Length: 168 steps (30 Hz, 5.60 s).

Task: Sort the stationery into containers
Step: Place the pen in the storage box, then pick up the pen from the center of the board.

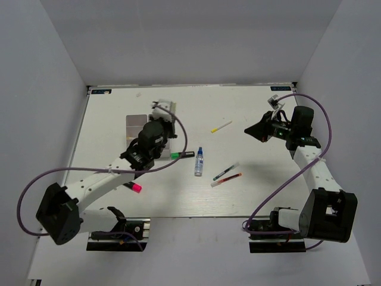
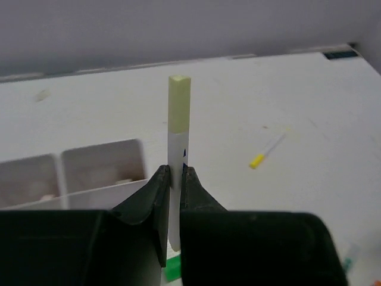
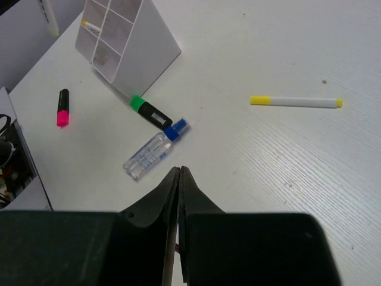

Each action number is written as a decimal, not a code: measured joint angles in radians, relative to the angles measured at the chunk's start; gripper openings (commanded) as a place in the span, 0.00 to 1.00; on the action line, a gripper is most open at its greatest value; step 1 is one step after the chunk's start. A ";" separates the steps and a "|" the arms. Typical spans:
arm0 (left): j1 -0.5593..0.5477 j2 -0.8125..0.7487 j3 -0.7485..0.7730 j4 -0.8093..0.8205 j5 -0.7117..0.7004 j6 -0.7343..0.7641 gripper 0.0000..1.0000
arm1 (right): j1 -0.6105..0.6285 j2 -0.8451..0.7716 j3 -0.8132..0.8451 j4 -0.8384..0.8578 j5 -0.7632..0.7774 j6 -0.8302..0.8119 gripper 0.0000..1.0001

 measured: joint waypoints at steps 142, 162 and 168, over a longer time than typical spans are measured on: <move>0.232 -0.751 -0.202 -0.640 0.175 -0.265 0.99 | 0.476 1.132 1.159 -1.175 0.576 -1.692 0.00; 0.232 -0.834 -0.215 -0.654 0.056 -0.307 0.99 | 0.566 0.804 1.188 -0.776 -0.113 -1.011 0.00; 0.232 -0.912 -0.229 -0.652 0.016 -0.311 0.99 | 0.637 0.880 1.204 -0.318 -0.265 -0.518 0.00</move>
